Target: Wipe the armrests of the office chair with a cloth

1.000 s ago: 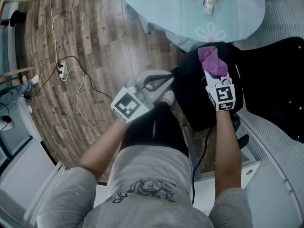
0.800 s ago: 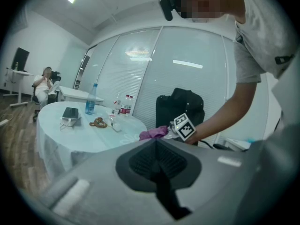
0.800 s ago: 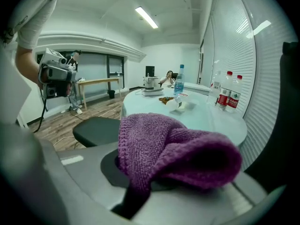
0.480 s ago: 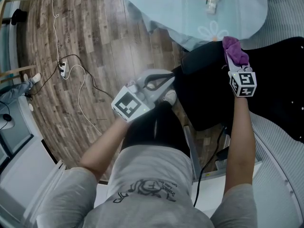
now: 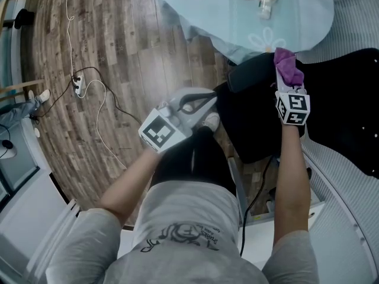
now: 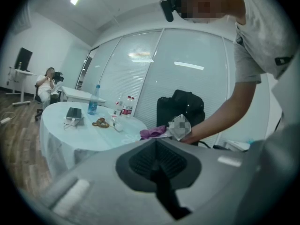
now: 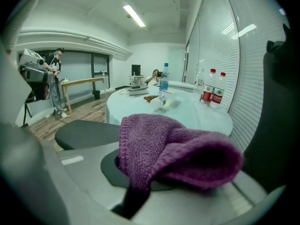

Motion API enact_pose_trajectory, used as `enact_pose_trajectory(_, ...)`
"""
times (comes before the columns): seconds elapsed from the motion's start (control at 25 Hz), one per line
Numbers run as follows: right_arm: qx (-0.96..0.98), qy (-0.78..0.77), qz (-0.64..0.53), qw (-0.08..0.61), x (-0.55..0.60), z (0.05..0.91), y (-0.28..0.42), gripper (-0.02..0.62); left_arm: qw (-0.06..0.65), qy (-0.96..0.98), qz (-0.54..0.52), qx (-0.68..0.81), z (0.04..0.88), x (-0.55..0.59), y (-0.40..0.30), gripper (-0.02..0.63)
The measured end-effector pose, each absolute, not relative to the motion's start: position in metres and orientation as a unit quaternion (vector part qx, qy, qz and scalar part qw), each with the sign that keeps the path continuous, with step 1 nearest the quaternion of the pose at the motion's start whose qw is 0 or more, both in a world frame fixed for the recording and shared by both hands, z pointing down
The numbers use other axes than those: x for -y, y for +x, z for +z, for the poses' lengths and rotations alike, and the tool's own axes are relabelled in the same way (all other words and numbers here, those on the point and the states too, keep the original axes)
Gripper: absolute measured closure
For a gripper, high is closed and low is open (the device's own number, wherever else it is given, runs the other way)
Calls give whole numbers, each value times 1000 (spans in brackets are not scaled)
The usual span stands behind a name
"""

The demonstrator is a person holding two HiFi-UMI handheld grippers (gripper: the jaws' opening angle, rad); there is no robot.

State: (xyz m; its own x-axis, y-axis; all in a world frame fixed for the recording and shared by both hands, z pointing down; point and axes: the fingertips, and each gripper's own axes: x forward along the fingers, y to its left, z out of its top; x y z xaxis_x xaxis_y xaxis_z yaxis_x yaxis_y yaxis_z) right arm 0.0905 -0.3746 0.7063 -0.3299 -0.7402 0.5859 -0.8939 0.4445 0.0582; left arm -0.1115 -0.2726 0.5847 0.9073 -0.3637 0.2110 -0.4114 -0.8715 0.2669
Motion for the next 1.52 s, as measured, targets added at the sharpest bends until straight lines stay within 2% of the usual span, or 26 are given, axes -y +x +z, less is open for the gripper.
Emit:
enact_pose_trajectory(0.4, 854, 430, 134, 258, 306, 694, -33, 569, 156, 962, 75, 211, 579, 272, -121, 606)
enact_pose_trajectory(0.56, 856, 433, 140, 244, 300, 692, -46, 568, 159, 961, 68, 217, 576, 273, -123, 606)
enact_pose_trajectory(0.84, 852, 419, 157, 272, 297, 676, -55, 568, 154, 960, 65, 224, 559, 270, -136, 606)
enact_pose_trajectory(1.52, 888, 410, 87, 188, 274, 465, -103, 568, 109, 958, 21, 265, 419, 248, -162, 606)
